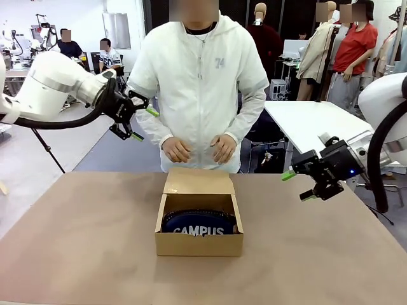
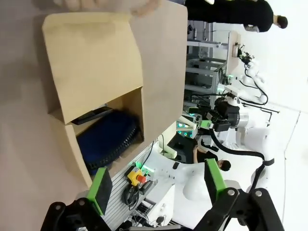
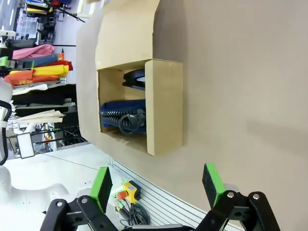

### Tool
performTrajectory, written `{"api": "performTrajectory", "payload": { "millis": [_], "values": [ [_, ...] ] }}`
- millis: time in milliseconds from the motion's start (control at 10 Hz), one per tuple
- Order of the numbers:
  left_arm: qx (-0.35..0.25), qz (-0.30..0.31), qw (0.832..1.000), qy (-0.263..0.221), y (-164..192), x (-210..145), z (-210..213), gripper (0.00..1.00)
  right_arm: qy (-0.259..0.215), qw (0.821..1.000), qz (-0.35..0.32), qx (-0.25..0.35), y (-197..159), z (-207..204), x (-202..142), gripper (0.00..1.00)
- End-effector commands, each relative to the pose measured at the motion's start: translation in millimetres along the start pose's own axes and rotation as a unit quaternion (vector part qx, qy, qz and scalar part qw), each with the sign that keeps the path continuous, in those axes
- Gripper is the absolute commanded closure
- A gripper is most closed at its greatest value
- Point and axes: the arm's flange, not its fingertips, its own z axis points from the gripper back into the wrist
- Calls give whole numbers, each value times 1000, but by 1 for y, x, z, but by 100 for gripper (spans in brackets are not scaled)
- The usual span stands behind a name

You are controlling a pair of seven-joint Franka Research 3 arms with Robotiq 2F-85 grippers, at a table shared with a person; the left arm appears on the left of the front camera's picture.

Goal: Pack the items into the box.
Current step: Close the Mailer Box.

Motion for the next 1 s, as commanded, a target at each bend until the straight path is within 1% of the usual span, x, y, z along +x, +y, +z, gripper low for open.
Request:
{"api": "performTrajectory", "payload": {
  "millis": [0,300,400,500,600,700,800,900],
  "values": [
    [-3,-3,1000,-10,9,-11,-5,0,5,1000,-5,-4,1,1,-1,0],
    [-3,-3,1000,-10,9,-11,-5,0,5,1000,-5,-4,1,1,-1,0],
    [2,3,1000,-3,2,-7,-2,0,5,1000,-5,-4,1,1,-1,0],
    [2,10,1000,-5,29,-13,-16,0,1,1000,1,-2,0,1,-1,0],
    [-8,9,1000,-10,50,-26,-29,0,-17,1000,10,11,-4,-14,6,0],
    [-19,1,1000,-8,71,-43,-38,0,-50,998,16,32,-8,-26,14,0],
    [-45,4,999,7,95,-60,-45,0,-76,995,-4,66,-13,-37,25,0],
    [-59,12,998,7,116,-68,-52,0,-97,992,-15,84,-15,-50,36,0]
  ]
}}
